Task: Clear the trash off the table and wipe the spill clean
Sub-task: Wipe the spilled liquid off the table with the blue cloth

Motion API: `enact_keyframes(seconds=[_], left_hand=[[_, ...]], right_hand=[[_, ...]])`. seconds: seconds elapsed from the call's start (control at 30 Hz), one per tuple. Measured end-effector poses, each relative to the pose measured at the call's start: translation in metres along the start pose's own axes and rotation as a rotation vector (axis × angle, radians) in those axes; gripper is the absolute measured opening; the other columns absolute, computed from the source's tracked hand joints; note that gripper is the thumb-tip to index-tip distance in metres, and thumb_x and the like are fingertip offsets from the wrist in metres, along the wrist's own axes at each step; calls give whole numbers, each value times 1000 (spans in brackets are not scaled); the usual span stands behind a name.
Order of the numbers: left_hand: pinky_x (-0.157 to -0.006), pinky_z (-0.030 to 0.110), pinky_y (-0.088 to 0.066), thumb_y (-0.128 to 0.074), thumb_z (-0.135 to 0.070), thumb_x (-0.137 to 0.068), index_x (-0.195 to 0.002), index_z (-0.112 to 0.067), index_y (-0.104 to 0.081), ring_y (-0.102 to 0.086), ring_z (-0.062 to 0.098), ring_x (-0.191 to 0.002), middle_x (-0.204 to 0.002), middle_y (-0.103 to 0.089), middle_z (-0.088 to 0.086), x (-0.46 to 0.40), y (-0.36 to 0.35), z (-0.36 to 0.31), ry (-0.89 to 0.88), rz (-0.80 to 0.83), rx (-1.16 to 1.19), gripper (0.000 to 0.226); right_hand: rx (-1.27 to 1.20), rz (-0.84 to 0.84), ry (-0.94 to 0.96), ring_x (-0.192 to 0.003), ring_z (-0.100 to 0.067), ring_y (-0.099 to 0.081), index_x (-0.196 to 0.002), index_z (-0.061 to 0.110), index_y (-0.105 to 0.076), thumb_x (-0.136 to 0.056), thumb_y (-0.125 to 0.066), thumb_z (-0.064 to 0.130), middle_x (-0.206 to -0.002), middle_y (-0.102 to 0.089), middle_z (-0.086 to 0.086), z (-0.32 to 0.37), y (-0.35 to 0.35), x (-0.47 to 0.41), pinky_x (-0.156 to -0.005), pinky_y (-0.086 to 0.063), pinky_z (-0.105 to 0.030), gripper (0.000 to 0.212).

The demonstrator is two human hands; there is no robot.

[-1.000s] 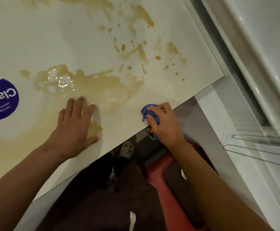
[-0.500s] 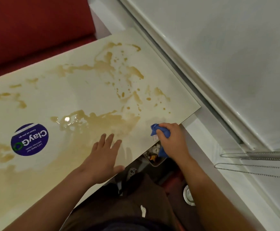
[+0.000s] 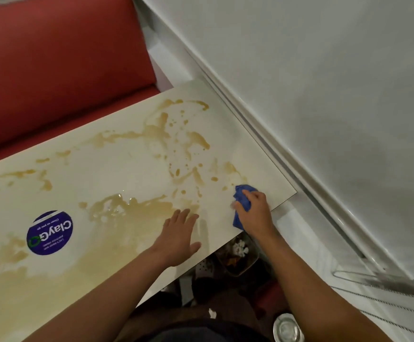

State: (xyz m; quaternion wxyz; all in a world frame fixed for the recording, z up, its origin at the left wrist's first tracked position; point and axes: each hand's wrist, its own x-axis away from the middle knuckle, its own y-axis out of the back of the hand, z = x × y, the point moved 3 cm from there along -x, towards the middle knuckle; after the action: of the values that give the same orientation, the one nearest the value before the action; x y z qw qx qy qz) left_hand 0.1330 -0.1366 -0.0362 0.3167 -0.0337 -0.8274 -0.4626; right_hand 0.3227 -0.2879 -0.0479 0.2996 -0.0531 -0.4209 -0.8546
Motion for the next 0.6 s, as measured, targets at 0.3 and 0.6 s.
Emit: enact_keyframes(seconds=[0.3,0.6], left_hand=[[-126,48,-8,-49,-50,-101,-161,-20,-11,8,33,-156,-170,2,9,-30,-13,2,120,-151,14,77],[-125,52,-3,-46,-48,-101,-161,-19,-15,10,36,-156,-169,3,13,-42,-32,11,101,-193,1,73]], right_hand=[[182,157,33,-122,-23,-53,-154,15,-40,-104,-53,40,-142,-36,-3,-10,-36,14,-99,-48,-34,57],[516,-20,145,-155,-40,-12,-158,3,-26,-101,-27,32,-167,-16,-21,-29,-54,-20,-126,-14,-52,64]])
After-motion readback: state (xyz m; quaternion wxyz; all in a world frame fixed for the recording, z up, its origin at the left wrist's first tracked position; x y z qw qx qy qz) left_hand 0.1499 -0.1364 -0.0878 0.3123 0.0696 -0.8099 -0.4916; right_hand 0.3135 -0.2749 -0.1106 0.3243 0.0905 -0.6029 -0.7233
